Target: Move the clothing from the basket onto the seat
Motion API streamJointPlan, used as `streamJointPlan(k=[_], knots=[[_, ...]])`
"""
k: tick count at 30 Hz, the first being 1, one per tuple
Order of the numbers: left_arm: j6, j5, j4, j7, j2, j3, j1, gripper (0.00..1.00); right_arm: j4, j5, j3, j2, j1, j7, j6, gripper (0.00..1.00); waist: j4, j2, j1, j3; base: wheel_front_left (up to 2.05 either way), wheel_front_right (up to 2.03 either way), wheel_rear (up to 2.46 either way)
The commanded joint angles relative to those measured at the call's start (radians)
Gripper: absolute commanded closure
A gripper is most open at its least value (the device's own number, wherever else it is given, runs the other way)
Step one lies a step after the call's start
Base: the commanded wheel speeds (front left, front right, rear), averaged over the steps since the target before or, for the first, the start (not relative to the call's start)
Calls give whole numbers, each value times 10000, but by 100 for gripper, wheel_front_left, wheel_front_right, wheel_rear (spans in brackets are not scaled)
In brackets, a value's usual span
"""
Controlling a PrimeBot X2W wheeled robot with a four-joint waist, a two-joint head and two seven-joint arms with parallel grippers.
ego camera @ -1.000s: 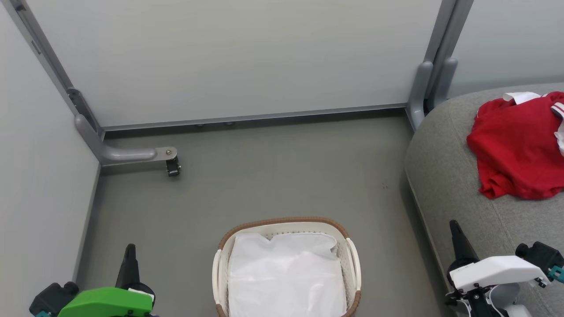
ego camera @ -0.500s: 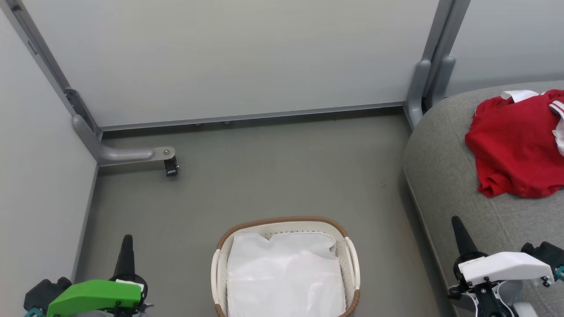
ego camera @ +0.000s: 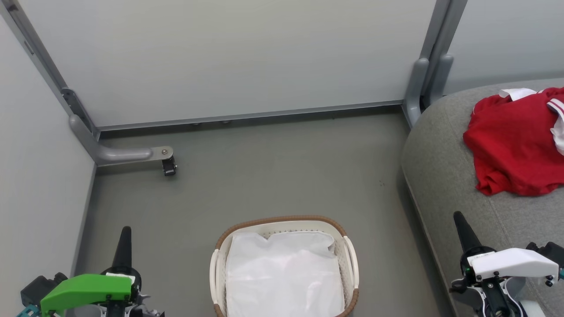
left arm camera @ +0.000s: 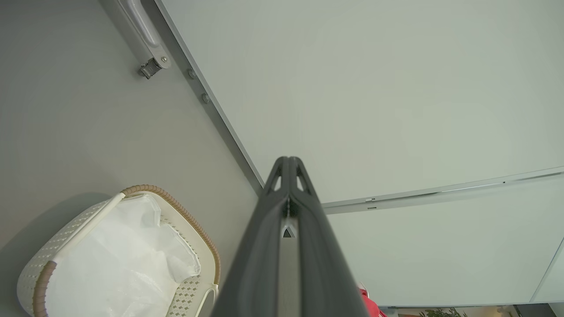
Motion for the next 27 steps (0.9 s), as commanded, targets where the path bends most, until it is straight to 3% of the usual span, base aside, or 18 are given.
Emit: streamJointPlan(k=[1, 27], knots=[[-75, -212, -78, 66, 33, 86, -258, 100, -129, 244, -51, -56, -191, 81, -6, 100, -6, 0, 0, 3, 0, 0, 0], [-200, -2184, -197, 635, 33, 355, -553, 100, -292, 2359, -303, -72, -294, 639, -6, 100, -119, 0, 0, 63, 0, 0, 0]])
